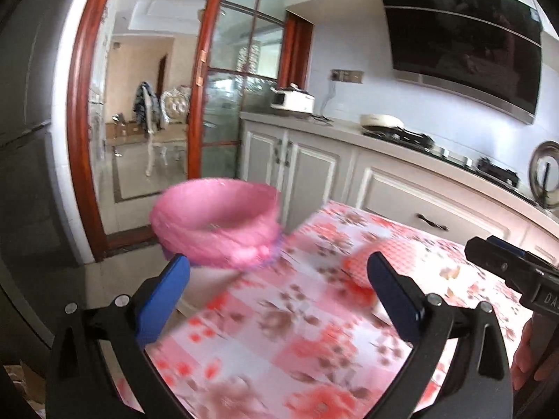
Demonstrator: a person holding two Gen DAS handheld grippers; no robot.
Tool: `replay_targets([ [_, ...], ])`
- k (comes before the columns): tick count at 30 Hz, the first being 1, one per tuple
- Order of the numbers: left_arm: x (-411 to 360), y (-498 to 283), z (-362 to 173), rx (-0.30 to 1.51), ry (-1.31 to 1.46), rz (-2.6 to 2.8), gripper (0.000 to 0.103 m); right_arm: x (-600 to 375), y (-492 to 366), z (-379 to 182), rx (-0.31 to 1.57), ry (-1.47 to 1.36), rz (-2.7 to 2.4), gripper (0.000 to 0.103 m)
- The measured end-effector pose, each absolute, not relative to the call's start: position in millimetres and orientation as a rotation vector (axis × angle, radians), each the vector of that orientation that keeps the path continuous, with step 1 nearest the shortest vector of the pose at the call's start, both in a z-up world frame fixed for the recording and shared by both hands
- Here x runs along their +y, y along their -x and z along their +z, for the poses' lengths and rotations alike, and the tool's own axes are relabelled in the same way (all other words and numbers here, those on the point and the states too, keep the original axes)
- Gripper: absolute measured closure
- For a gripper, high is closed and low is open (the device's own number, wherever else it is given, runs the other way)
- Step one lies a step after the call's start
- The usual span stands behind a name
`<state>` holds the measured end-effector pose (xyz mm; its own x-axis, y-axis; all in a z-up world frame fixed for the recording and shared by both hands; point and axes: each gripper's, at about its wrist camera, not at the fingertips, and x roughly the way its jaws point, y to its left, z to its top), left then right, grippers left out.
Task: Collect trash
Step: 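Move both open tools back over the table toward the remaining trash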
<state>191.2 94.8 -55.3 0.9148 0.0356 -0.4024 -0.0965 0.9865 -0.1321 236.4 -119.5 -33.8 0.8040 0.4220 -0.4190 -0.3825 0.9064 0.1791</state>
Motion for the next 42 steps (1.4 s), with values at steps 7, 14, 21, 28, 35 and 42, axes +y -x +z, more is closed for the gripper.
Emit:
replay_targets([
  [7, 39.9, -169.2, -65.3, 0.421, 0.076, -0.019, 0.005, -177.1, -195.5, -55.2, 0.49, -0.126, 0.321, 0.018],
  [14, 9.8, -175.0, -86.5, 0.472, 0.079, -0.083, 0.005, -209.4, -180.0, -80.9, 0.537, -0.144, 0.231, 0.018],
  [21, -1.2, -191.9, -110.8, 0.522, 0.08, -0.107, 0.005, -225.6, -186.3, -102.1, 0.561, -0.158, 0.174, 0.018],
  [28, -12.7, -229.6, -123.6, 0.531, 0.056, -0.095, 0.005, -241.3, -195.0, -116.1, 0.589, -0.178, 0.125, 0.018],
  [35, -28.9, -278.3, -141.6, 0.606, 0.053, -0.102, 0.005, -260.3, -209.9, -123.6, 0.605, -0.217, 0.078, 0.018],
  [42, -44.1, -322.7, -157.5, 0.679, 0.049, -0.104, 0.005, -268.6, -220.8, -130.6, 0.626, -0.247, 0.067, 0.018],
])
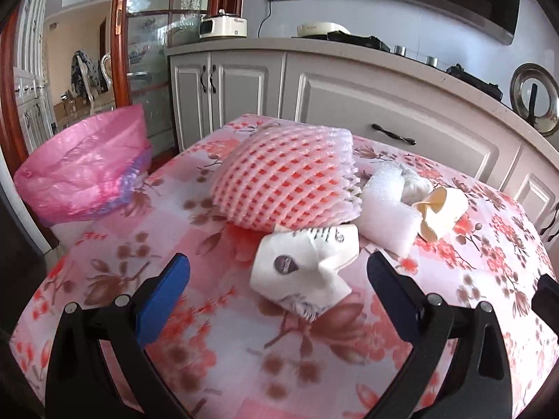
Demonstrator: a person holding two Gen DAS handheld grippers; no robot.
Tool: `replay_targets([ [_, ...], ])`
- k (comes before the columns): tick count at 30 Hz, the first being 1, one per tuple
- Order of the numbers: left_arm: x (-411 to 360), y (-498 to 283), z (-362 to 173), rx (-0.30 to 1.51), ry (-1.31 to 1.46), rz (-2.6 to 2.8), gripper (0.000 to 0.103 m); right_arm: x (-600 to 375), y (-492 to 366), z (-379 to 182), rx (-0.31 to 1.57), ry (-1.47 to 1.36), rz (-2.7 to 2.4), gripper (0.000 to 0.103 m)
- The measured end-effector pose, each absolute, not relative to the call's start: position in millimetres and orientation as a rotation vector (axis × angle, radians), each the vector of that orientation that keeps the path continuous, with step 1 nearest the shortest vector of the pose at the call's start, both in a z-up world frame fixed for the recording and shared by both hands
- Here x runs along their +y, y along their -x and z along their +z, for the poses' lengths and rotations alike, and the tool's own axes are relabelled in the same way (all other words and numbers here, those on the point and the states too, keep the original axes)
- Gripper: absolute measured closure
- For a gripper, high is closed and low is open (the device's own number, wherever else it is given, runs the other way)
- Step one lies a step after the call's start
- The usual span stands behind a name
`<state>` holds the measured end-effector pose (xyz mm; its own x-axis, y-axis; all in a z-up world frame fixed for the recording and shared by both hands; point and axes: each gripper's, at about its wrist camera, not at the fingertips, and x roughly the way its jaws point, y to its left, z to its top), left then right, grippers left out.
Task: Collect trash
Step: 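Move both open tools back over the table toward the remaining trash, then grasp the white paper cup with the left tool while the right tool grasps a pink foam net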
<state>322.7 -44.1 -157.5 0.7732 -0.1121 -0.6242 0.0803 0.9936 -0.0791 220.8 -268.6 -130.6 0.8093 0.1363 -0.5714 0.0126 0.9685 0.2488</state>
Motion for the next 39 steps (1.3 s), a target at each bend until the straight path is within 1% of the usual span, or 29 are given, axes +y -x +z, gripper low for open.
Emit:
replay_targets([
  [5, -53.9, -340.9, -163.1, 0.713, 0.045, -0.102, 0.005, -270.2, -228.1, -132.0, 0.634, -0.255, 0.071, 0.018],
  [7, -57.9, -347.6, -165.8, 0.739, 0.041, -0.1, 0.007, -270.6, -231.1, -132.1, 0.635, -0.258, 0.073, 0.018],
  [9, -61.5, -349.4, -167.7, 0.751, 0.037, -0.111, 0.019, -270.1, -233.3, -131.6, 0.636, -0.258, 0.076, 0.018],
  [10, -63.8, -351.1, -169.1, 0.764, 0.026, -0.118, 0.022, -269.4, -234.5, -131.0, 0.636, -0.257, 0.078, 0.018],
  [11, -65.4, -351.6, -170.9, 0.776, 0.022, -0.129, 0.03, -268.4, -236.3, -130.7, 0.637, -0.254, 0.081, 0.018],
  [12, -67.3, -351.9, -172.8, 0.787, 0.021, -0.139, 0.041, -266.8, -238.4, -130.4, 0.638, -0.25, 0.084, 0.018],
  [13, -68.0, -352.6, -174.7, 0.801, 0.022, -0.153, 0.044, -264.9, -240.8, -130.1, 0.638, -0.245, 0.087, 0.018],
  [20, -60.7, -331.2, -170.1, 0.77, 0.039, -0.196, 0.052, -246.5, -256.3, -131.5, 0.652, -0.214, 0.114, 0.018],
  [23, -47.9, -316.2, -163.8, 0.757, 0.07, -0.195, 0.058, -236.3, -261.5, -132.8, 0.659, -0.198, 0.128, 0.018],
  [27, -31.0, -295.7, -157.6, 0.743, 0.089, -0.206, 0.062, -225.5, -267.0, -137.3, 0.679, -0.196, 0.139, 0.018],
  [34, -6.4, -264.9, -146.5, 0.671, 0.057, -0.189, 0.066, -199.9, -274.0, -134.5, 0.684, -0.151, 0.189, 0.018],
  [38, 12.6, -257.0, -143.9, 0.668, 0.076, -0.164, 0.067, -181.9, -284.8, -134.3, 0.692, -0.126, 0.24, 0.018],
  [39, 17.0, -255.4, -144.4, 0.668, 0.075, -0.153, 0.069, -175.6, -288.2, -135.0, 0.697, -0.117, 0.259, 0.018],
])
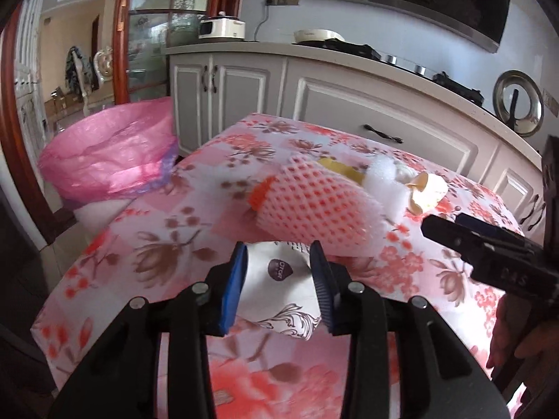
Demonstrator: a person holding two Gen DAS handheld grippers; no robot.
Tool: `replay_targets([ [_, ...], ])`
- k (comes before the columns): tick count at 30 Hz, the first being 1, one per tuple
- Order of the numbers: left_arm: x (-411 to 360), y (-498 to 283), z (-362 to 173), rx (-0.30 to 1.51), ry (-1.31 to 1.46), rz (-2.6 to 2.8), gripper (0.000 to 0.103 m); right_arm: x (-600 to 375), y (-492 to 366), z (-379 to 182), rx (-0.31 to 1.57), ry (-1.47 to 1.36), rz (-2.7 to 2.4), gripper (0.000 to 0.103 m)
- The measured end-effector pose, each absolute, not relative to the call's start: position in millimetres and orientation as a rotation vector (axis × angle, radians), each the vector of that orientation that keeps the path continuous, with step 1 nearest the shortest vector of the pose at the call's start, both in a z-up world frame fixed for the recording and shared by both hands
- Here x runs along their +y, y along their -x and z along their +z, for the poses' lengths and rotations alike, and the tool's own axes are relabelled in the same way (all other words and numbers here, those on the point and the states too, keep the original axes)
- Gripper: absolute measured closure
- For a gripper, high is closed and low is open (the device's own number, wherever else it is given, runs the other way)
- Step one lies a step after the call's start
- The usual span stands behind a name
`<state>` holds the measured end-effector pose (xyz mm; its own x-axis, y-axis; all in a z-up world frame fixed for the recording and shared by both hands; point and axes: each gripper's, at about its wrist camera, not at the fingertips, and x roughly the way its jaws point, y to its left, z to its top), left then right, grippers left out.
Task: Collect trash
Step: 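Grasp the white paper cup with the left tool while the right tool grasps a pink foam net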
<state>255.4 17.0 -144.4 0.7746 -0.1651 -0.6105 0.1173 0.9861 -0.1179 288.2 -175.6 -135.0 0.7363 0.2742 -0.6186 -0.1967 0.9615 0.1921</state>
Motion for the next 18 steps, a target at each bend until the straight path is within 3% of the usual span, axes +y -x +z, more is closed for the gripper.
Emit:
replay_targets([
  [1, 21.7, -254.7, -145.1, 0.668, 0.074, -0.143, 0.078, -167.2, -292.6, -135.6, 0.703, -0.103, 0.288, 0.018],
  [7, 49.2, -256.3, -150.6, 0.701, 0.094, -0.088, 0.08, -126.5, -317.4, -133.6, 0.721, -0.033, 0.387, 0.018],
  [8, 54.5, -256.0, -150.8, 0.704, 0.114, -0.087, 0.078, -123.0, -320.3, -133.0, 0.72, -0.03, 0.396, 0.018],
  [11, 65.9, -252.0, -149.1, 0.694, 0.146, -0.065, 0.054, -110.3, -335.2, -132.0, 0.722, -0.012, 0.418, 0.018],
  [18, 76.8, -245.6, -143.1, 0.684, 0.166, -0.025, 0.047, -95.1, -360.9, -157.0, 0.794, 0.022, 0.408, 0.018],
])
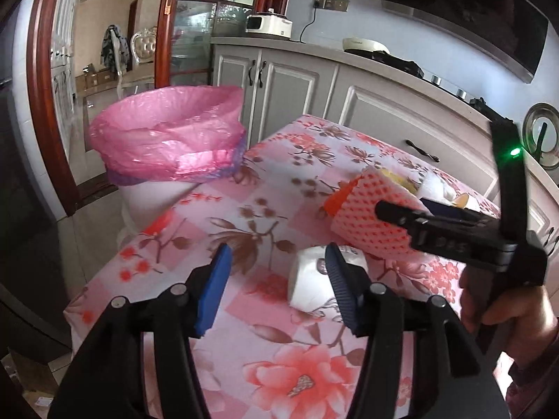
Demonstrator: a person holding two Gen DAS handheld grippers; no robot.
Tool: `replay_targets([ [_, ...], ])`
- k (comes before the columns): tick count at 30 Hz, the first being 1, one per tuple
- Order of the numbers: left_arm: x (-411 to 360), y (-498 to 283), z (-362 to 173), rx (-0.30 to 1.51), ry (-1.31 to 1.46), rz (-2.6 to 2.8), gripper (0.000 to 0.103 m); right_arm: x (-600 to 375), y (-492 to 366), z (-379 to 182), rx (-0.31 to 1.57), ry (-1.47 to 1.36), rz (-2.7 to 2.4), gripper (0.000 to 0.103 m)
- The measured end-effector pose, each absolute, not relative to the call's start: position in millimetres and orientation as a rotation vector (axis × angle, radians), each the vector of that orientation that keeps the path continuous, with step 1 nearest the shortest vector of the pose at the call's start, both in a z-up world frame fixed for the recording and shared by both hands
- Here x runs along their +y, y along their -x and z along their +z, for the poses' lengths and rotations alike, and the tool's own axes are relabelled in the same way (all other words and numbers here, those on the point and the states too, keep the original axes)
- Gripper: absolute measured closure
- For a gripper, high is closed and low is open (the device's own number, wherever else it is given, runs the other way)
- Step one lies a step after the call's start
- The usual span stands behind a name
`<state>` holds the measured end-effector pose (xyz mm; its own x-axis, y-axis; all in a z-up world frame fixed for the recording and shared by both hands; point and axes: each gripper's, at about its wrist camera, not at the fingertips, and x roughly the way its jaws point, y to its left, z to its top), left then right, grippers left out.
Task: Collect trash
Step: 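Grasp the white paper cup with the left tool while the right tool grasps a pink foam net, then carry the paper cup and pink net with both tools toward the pink bin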
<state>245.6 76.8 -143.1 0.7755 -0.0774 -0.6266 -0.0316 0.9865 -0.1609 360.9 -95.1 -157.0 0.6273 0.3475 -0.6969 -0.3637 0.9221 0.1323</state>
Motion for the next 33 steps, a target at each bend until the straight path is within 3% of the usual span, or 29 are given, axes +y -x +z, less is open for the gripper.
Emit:
replay_targets([
  [1, 77.6, -244.7, -143.3, 0.684, 0.163, -0.02, 0.046, -93.8, -362.0, -160.9, 0.809, 0.031, 0.4, 0.018],
  [3, 78.0, -244.1, -144.8, 0.688, 0.163, -0.014, 0.045, -96.3, -360.4, -162.3, 0.813, 0.017, 0.412, 0.03],
  [5, 76.7, -243.7, -146.3, 0.693, 0.162, -0.014, 0.043, -97.3, -354.9, -160.2, 0.807, 0.04, 0.403, 0.055],
  [8, 68.0, -243.8, -146.1, 0.691, 0.154, -0.02, 0.038, -101.6, -340.5, -150.9, 0.776, 0.067, 0.406, 0.073],
  [14, 47.5, -254.6, -150.4, 0.718, 0.138, -0.06, 0.029, -127.4, -315.2, -129.8, 0.708, 0.036, 0.351, 0.077],
  [23, 29.4, -285.8, -176.0, 0.813, 0.11, -0.07, 0.029, -161.9, -288.7, -125.3, 0.696, -0.007, 0.304, 0.077],
  [27, 20.8, -289.8, -187.7, 0.842, 0.091, -0.08, 0.036, -168.1, -282.3, -127.5, 0.699, -0.02, 0.299, 0.077],
  [33, 15.1, -278.1, -186.6, 0.8, 0.061, -0.101, 0.038, -171.3, -272.9, -128.7, 0.697, -0.032, 0.304, 0.077],
])
